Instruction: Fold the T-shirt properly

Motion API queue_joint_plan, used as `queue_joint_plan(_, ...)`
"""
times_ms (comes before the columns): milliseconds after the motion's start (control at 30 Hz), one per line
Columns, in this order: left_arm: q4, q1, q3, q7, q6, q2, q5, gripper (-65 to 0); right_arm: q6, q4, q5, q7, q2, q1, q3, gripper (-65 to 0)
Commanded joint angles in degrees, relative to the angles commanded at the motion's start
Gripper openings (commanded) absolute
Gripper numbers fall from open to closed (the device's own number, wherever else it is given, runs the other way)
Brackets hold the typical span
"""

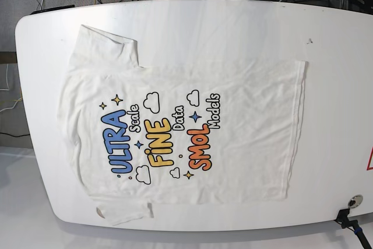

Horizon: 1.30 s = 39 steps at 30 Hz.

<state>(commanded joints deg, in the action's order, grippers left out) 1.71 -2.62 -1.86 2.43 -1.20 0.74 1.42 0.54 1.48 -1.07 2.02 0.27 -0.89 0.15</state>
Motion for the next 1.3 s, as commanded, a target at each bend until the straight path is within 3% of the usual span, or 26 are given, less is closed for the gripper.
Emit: queue_joint_plan(1300, -0.34, -0.16, 0.04, 2.33, -0.15, 0.15, 0.01, -65.0, -0.55, 1.88, -0.62, 2.23, 0.12, -0.35, 0.58, -65.0)
